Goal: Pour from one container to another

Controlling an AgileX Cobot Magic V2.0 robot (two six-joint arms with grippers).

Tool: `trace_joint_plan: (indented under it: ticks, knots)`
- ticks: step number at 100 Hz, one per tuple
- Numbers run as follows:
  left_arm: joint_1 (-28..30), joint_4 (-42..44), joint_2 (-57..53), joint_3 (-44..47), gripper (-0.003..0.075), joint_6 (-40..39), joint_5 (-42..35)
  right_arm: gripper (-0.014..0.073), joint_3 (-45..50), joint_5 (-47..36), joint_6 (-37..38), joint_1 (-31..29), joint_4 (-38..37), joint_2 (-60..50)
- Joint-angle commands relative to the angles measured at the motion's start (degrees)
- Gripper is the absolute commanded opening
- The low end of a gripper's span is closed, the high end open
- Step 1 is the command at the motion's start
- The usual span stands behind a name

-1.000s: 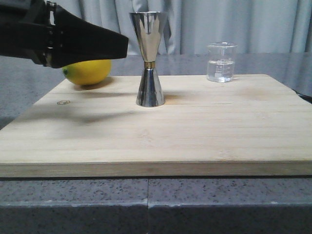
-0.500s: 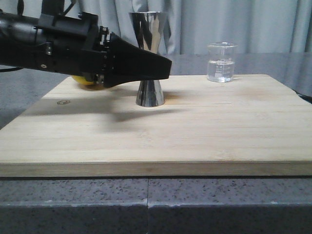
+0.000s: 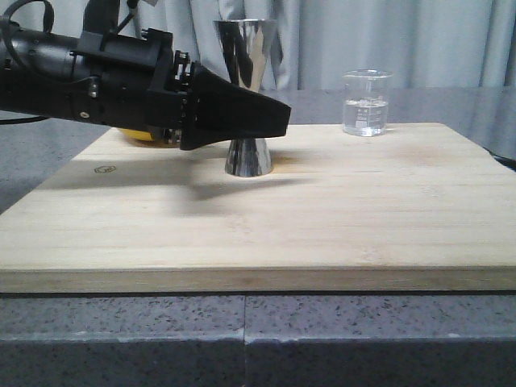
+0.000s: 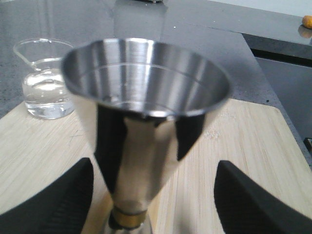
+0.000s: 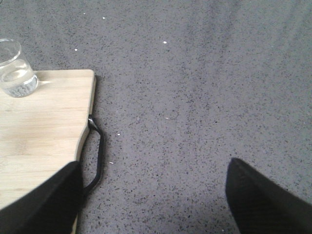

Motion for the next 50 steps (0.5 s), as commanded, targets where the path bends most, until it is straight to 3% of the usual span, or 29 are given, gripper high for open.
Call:
trace_joint_plan:
  ticks: [1,26,50]
  knots:
    - [-0.6,-4.52,-2.31,-1.51,0.044,-0.11,6.47,0.0564,-1.9,-4.21,-0.44,-0.33,-0.19,0.5]
    - [-0.6,-4.52,-2.31,-1.51,0.0285,-0.11,6.47,0.0564,-1.9,-4.21,-0.44,-0.33,-0.19,0.5]
    - [-0.6,-4.52,-2.31,-1.51,0.0189,-0.11,6.47,0.0564,-1.9,-4.21,-0.44,-0.33,-0.19,0.5]
